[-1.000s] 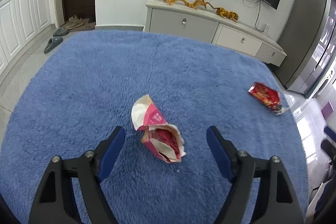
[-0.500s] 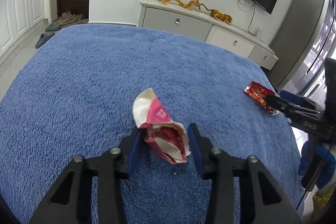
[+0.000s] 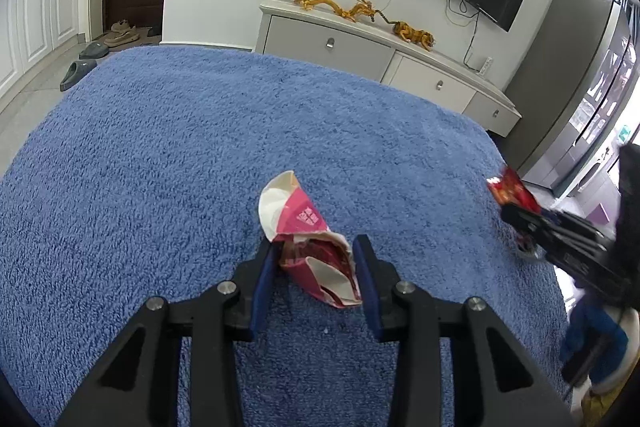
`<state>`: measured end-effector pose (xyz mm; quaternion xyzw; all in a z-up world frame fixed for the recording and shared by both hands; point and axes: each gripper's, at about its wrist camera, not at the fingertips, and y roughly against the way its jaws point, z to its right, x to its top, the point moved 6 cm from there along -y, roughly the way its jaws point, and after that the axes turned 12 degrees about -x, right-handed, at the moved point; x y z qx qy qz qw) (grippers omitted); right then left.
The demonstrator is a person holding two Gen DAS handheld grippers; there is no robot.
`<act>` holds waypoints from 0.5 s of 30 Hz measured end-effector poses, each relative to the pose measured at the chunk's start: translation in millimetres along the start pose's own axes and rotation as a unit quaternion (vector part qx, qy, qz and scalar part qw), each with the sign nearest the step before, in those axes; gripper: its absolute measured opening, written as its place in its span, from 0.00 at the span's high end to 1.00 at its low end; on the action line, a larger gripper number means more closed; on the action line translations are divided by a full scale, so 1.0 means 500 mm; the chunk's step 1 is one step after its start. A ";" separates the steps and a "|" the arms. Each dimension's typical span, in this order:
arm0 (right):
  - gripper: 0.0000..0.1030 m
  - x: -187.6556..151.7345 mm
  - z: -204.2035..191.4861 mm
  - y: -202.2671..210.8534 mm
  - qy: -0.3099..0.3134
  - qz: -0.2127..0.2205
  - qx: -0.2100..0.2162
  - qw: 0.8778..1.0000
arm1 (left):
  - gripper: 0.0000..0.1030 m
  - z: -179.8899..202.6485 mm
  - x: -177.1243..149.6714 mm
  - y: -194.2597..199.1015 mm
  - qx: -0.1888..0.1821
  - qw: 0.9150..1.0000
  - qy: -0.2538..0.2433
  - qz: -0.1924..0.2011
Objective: Collect trash
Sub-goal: 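Grasp the pink-and-white wrapper with the left tool while the right tool grasps the red chip bag, then carry both wrappers over the trash bin and open both tools to drop them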
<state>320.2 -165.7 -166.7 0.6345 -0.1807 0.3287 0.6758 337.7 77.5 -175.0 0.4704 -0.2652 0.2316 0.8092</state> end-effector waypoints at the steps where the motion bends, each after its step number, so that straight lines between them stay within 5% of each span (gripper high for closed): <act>1: 0.78 -0.001 -0.003 0.011 -0.006 0.002 0.005 1.000 | 0.65 0.000 -0.001 0.002 0.000 1.000 -0.001 0.001; 8: 0.78 -0.055 -0.004 0.146 -0.057 0.016 0.031 0.998 | 0.66 0.024 -0.008 0.034 0.007 1.000 -0.022 0.013; 15: 0.78 -0.118 0.009 0.290 -0.087 0.044 0.030 0.995 | 0.66 0.092 -0.053 0.147 -0.023 0.998 -0.040 0.032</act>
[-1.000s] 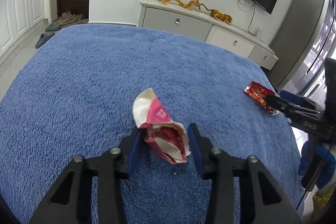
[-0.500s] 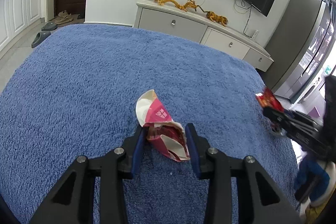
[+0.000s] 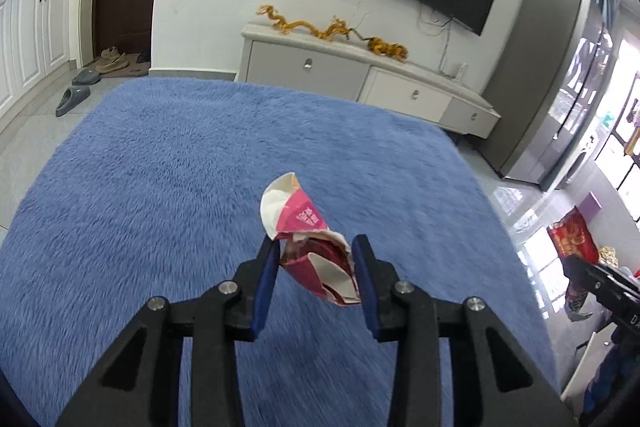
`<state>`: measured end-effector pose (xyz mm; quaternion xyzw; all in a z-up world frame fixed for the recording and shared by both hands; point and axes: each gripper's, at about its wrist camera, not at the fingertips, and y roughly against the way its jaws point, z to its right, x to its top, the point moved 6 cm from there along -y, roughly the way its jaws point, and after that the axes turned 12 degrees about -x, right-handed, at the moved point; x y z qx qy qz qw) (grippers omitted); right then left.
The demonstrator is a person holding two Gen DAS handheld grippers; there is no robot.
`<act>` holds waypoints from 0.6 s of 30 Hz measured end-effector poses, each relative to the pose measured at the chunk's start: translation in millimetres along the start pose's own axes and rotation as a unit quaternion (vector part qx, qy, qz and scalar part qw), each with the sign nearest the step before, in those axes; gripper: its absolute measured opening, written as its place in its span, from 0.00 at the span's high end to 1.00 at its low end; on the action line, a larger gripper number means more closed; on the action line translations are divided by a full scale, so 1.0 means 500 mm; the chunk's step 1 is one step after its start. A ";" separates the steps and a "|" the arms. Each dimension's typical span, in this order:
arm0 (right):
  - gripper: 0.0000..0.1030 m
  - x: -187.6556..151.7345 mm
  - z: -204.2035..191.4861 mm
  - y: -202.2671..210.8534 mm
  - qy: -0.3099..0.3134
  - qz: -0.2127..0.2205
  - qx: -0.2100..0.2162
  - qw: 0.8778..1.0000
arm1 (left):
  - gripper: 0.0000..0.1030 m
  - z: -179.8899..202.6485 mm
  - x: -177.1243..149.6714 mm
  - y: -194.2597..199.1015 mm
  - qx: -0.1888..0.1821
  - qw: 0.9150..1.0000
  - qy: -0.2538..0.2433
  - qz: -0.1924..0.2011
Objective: Collect trash
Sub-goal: 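Carry both wrappers over the trash bin and open both tools to drop them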
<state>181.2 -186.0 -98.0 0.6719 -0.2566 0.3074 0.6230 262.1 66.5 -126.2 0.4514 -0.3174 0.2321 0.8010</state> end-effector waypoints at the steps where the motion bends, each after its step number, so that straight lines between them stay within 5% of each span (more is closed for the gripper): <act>1: 0.78 -0.009 0.002 0.021 -0.007 0.005 0.001 1.000 | 0.66 0.010 -0.002 0.014 -0.004 1.000 -0.001 0.003; 18: 0.78 -0.059 0.058 0.303 -0.087 0.103 -0.022 0.991 | 0.66 0.285 -0.050 0.204 -0.093 0.992 -0.065 0.047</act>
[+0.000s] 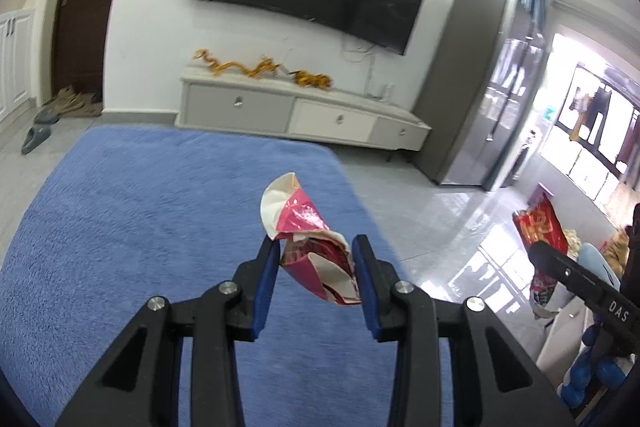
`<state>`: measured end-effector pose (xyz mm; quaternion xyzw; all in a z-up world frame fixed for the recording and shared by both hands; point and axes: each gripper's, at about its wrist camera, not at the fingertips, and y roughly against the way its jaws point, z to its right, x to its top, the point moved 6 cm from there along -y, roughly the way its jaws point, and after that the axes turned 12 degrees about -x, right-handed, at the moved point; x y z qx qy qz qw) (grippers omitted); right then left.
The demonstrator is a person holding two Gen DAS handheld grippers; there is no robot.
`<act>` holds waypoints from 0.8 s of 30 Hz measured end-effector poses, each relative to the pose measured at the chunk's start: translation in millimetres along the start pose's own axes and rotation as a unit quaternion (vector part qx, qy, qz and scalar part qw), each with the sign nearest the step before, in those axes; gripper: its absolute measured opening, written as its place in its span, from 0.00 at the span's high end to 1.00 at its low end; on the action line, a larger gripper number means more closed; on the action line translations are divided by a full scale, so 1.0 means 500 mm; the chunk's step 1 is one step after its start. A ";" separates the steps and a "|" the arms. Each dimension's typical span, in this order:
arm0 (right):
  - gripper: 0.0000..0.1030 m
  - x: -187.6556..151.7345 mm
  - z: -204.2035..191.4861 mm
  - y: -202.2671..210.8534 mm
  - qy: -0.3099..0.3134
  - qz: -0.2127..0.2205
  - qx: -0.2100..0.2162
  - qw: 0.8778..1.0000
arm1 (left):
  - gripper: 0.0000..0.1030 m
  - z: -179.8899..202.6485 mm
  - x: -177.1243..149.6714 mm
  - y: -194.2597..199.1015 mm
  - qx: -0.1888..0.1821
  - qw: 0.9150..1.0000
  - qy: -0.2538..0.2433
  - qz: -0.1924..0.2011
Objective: Collect trash
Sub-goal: 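Carry both wrappers over the trash bin and open both tools to drop them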
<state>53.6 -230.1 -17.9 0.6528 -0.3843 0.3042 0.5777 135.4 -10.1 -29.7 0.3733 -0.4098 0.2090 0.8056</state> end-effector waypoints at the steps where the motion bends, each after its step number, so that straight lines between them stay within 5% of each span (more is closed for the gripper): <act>1: 0.78 0.004 0.008 0.021 -0.006 0.010 -0.004 1.000 | 0.66 0.029 0.000 0.009 -0.008 1.000 -0.009 0.004; 14: 0.78 -0.010 0.136 0.182 -0.056 0.060 -0.083 0.993 | 0.66 0.273 0.007 0.009 -0.078 0.993 -0.087 0.002; 24: 0.78 -0.060 0.281 0.155 -0.115 0.043 -0.137 0.983 | 0.66 0.371 -0.056 -0.137 -0.114 0.983 -0.117 -0.078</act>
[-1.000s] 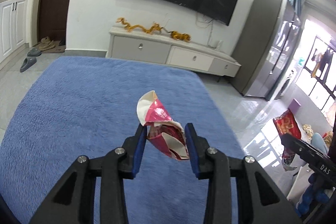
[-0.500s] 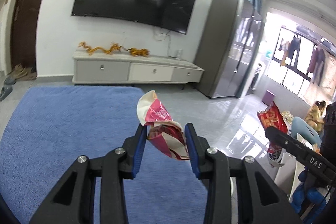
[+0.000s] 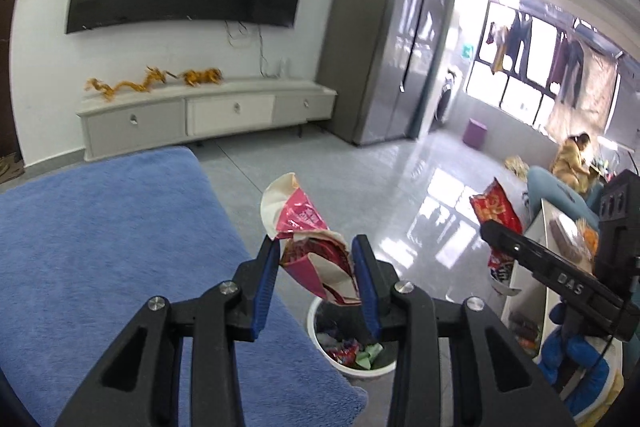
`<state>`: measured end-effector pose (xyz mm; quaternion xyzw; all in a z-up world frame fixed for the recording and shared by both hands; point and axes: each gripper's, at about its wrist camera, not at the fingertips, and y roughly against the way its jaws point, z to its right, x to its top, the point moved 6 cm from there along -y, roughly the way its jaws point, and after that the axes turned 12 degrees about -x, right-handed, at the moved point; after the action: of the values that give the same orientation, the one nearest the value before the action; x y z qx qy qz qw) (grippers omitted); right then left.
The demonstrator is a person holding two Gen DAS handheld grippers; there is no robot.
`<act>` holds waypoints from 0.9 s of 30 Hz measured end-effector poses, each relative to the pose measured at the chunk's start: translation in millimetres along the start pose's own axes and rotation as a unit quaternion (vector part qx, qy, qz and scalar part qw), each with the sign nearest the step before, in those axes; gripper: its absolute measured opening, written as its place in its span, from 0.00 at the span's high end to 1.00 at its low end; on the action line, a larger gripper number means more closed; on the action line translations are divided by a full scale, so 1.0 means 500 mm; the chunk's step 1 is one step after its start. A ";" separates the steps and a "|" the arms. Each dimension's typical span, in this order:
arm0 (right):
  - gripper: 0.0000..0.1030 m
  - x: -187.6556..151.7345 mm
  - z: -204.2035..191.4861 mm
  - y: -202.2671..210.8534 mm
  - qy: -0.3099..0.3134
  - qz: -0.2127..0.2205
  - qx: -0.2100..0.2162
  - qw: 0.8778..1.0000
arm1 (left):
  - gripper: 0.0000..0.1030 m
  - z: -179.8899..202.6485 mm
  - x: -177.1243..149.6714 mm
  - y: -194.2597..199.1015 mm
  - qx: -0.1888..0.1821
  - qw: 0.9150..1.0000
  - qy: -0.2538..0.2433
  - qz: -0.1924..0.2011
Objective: Collect trash
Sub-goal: 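Carry both wrappers over the trash bin and open both tools to drop them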
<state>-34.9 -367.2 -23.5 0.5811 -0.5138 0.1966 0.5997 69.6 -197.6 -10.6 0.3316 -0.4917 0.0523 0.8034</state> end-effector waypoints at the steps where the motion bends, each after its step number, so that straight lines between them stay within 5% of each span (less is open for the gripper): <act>1: 0.78 -0.010 0.017 -0.021 -0.009 -0.009 -0.005 1.000 | 0.66 0.002 -0.009 -0.021 -0.001 1.000 -0.001 -0.010; 17: 0.77 -0.169 0.215 -0.227 -0.113 -0.144 -0.036 0.982 | 0.65 0.049 -0.117 -0.329 -0.045 0.986 -0.007 -0.159; 27: 0.76 -0.243 0.282 -0.280 -0.155 -0.196 -0.069 0.966 | 0.63 0.064 -0.161 -0.434 -0.071 0.976 0.018 -0.207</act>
<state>-21.1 -484.6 -224.1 0.6509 -0.4889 -0.0531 0.5784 93.4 -365.0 -171.9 0.3677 -0.4004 -0.1442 0.8268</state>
